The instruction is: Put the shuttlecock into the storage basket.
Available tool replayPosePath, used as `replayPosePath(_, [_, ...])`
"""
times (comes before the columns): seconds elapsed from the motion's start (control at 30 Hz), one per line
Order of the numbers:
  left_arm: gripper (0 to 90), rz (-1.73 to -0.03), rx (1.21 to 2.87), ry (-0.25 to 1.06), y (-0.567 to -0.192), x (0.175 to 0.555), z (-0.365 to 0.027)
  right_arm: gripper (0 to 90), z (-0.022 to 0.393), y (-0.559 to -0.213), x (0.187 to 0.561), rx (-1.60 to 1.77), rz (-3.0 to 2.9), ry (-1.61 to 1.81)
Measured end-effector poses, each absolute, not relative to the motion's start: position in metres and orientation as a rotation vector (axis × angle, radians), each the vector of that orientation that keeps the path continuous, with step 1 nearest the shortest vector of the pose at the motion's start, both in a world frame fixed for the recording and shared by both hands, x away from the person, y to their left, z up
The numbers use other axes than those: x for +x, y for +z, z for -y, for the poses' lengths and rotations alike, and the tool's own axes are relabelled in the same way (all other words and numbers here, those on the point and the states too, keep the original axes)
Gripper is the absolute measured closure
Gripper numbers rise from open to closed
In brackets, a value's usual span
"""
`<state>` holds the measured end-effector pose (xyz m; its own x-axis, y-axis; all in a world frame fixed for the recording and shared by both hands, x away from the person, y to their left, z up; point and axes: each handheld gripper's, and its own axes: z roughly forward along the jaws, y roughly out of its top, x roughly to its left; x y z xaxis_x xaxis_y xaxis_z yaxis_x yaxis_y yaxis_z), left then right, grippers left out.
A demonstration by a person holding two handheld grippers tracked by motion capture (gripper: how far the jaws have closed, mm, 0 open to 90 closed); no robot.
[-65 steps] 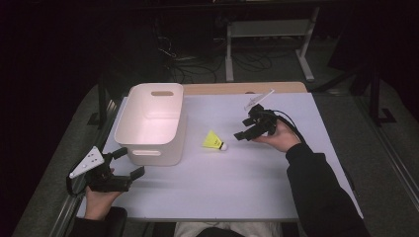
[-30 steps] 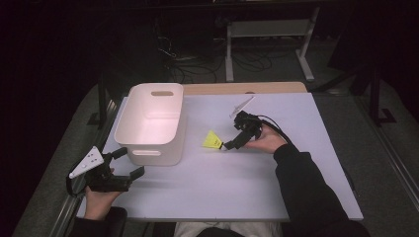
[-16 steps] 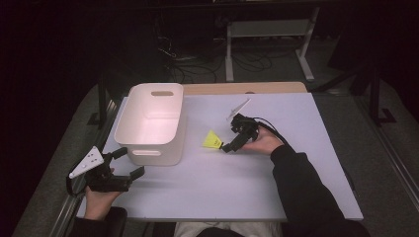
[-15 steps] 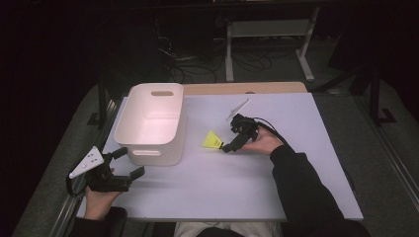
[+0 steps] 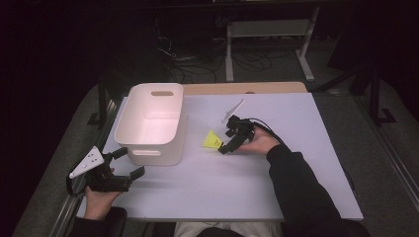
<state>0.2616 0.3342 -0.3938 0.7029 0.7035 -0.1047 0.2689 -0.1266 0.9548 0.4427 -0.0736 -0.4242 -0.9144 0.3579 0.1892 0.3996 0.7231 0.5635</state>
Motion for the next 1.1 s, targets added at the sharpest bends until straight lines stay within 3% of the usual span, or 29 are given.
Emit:
replayPosePath(0.5, [0.0, -0.786, 1.705, 0.448, -0.3938, 0.2615, -0.3341, 49.0, 0.0708, -0.4309, 0.4454, -0.604, 2.869, -0.883])
replayPosePath(0.77, [0.0, -0.786, 1.706, 0.449, -0.3939, 0.2616, -0.3341, 62.0, 0.0701, -0.4327, 0.4468, -0.597, 2.864, -0.885])
replayPosePath(1.1, [0.0, -0.786, 1.706, 0.449, -0.3938, 0.2616, -0.3342, 62.9, 0.0703, -0.4293, 0.4463, -0.589, 2.864, -0.873])
